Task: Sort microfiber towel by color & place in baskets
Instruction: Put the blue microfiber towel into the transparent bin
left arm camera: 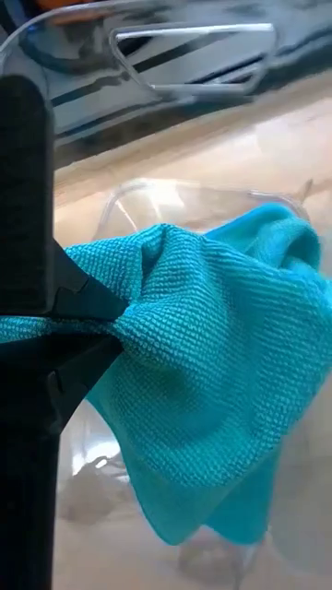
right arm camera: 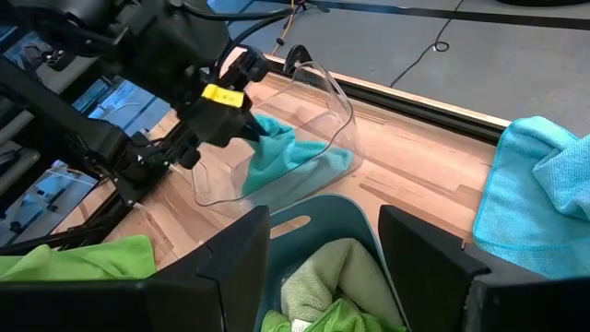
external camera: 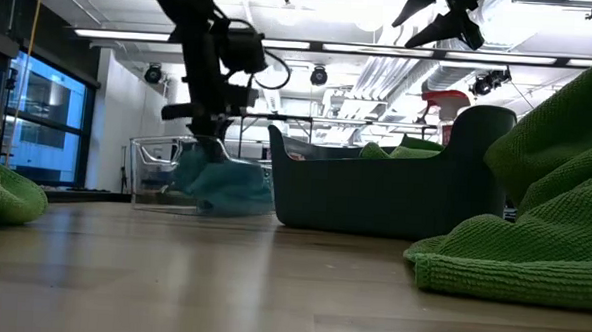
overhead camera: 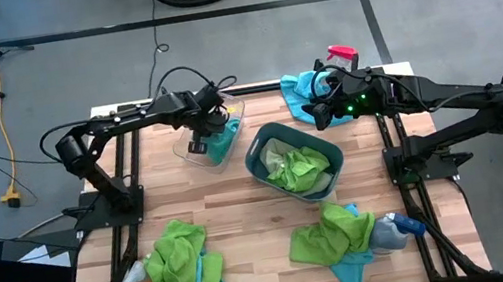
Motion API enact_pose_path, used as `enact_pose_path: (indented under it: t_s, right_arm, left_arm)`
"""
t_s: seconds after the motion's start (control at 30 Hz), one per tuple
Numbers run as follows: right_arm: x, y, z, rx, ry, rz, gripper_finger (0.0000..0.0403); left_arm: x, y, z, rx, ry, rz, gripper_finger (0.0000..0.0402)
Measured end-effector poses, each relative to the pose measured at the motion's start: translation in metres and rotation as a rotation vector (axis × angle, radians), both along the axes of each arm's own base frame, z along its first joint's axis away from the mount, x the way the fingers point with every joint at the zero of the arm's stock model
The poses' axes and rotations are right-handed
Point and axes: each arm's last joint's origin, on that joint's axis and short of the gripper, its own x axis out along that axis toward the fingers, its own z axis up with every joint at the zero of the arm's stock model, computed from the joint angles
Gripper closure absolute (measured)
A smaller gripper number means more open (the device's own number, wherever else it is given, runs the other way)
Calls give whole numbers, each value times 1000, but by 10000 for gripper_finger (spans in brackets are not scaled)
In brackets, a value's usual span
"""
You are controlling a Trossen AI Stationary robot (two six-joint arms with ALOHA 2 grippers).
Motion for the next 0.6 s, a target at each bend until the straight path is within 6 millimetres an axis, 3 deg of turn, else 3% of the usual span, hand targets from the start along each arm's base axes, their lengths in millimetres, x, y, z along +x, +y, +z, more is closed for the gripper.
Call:
enact_pose_path:
  t_s: [0.33, 0.6]
  right_arm:
    - [0, -1, 0, -8, -1, -28, 199]
    - [0, 0, 0, 17, -16, -44, 199]
  left_arm:
    - [-7, 0, -22, -60, -11, -137, 396]
    - [-10, -2, -34, -33, 2, -168, 364]
